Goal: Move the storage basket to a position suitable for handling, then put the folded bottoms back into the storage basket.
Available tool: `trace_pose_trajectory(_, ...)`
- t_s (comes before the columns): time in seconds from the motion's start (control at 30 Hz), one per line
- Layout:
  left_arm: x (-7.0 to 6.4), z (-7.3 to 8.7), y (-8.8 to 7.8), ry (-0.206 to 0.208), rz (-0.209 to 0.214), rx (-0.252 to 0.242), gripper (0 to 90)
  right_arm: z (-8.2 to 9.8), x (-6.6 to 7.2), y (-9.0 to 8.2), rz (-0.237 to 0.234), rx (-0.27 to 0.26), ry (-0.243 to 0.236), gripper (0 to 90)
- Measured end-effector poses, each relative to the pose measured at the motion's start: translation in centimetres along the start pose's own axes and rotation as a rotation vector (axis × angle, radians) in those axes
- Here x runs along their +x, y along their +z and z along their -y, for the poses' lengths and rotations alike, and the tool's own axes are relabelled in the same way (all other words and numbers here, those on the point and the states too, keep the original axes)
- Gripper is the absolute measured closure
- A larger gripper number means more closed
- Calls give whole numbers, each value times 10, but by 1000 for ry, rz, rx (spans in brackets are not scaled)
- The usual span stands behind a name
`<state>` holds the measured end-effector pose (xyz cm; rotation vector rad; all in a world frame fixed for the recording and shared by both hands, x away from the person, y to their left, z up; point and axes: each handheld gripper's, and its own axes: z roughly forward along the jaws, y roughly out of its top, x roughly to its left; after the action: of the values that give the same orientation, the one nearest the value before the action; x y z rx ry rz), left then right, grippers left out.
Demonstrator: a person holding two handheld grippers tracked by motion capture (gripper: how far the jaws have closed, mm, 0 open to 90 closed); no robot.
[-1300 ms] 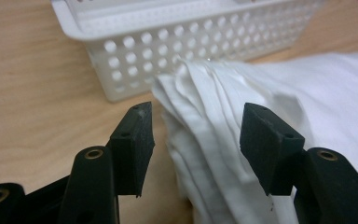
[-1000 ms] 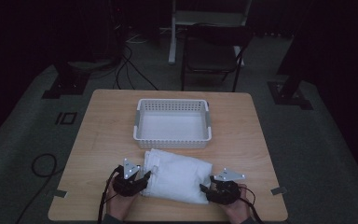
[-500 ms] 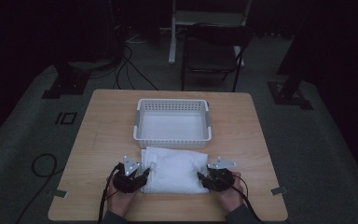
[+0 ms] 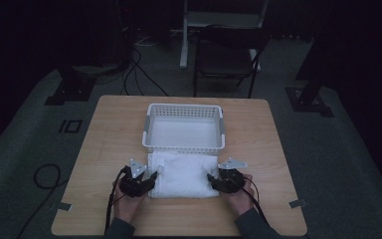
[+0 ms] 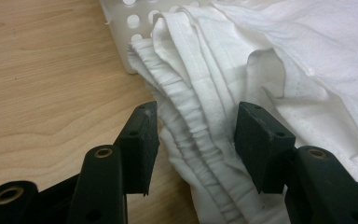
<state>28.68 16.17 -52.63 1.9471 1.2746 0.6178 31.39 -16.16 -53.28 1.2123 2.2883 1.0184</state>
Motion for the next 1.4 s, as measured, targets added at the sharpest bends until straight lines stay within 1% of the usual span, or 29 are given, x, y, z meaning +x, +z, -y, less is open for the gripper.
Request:
trace_pose_trajectory(0.1, 3, -2, 3, -6, 0, -1, 487, -3, -1, 3, 1, 0, 7, 458)
trace_pose_trajectory(0.2, 6, -4, 6, -13, 0, -3, 482, -3, -1, 3, -1, 0, 3, 456)
trace_pose_trajectory(0.3, 7, -6, 8, -7, -10, -2, 482, -3, 0, 3, -3, 0, 0, 455)
trace_pose_trajectory(0.33, 7, -7, 8, -6, -11, -3, 482, -3, 0, 3, -1, 0, 1, 442)
trace_pose_trajectory(0.53, 9, -7, 9, -13, -9, -7, 459, -3, 0, 3, 4, 1, 8, 426)
trace_pose_trajectory(0.57, 10, -7, 9, -9, -4, -18, 457, -3, 0, 3, 4, 1, 7, 424)
trace_pose_trajectory(0.6, 11, -8, 7, -3, -1, -20, 441, -3, 0, 3, 6, 3, 7, 420)
trace_pose_trajectory(0.63, 12, -9, 5, -10, 1, -24, 416, -3, 1, 3, 9, 4, 7, 418)
trace_pose_trajectory(0.67, 15, -11, 1, -32, 2, -43, 373, -3, 1, 3, 12, 3, 6, 415)
trace_pose_trajectory(0.7, 16, -13, -1, -45, 6, -52, 346, -3, 1, 3, 16, 3, 4, 414)
trace_pose_trajectory(0.73, 16, -13, -1, -45, 6, -52, 331, -3, 1, 3, 16, 3, 4, 414)
trace_pose_trajectory(0.77, 17, -17, -8, -64, 18, -76, 331, -3, 1, 3, 17, 4, 3, 413)
trace_pose_trajectory(0.8, 17, -19, -11, -72, 30, -90, 290, -2, 1, 3, 18, 4, 3, 410)
trace_pose_trajectory(0.83, 16, -22, -15, -78, 45, -105, 286, -2, 1, 3, 19, 4, 3, 409)
trace_pose_trajectory(0.9, 13, -27, -19, -74, 84, -121, 257, -2, 2, 2, 24, 4, 4, 404)
trace_pose_trajectory(0.93, 11, -30, -20, -71, 98, -123, 257, -2, 2, 2, 24, 4, 4, 404)
trace_pose_trajectory(1.03, 2, -37, -21, -71, 129, -136, 217, -2, 2, 2, 27, 4, 5, 398)
trace_pose_trajectory(1.1, -4, -40, -18, -67, 152, -120, 181, -2, 2, 2, 29, 4, 6, 392)
trace_pose_trajectory(1.13, -7, -41, -14, -63, 164, -99, 163, -2, 2, 2, 30, 3, 6, 389)
trace_pose_trajectory(1.17, -10, -42, -11, -56, 154, -79, 130, -2, 2, 2, 31, 3, 7, 386)
trace_pose_trajectory(1.2, -12, -42, -7, -45, 135, -62, 85, -2, 2, 2, 32, 4, 5, 382)
trace_pose_trajectory(1.27, -14, -39, 2, -45, 102, -32, 83, -2, 2, 2, 31, 5, 3, 378)
trace_pose_trajectory(1.3, -14, -37, 7, -51, 91, -18, 83, -2, 1, 2, 31, 6, 3, 375)
trace_pose_trajectory(1.37, -11, -32, 17, -52, 71, 15, 83, -1, 1, 2, 29, 7, 8, 373)
trace_pose_trajectory(1.4, -11, -29, 22, -51, 51, 27, 83, -1, 1, 2, 28, 8, 9, 373)
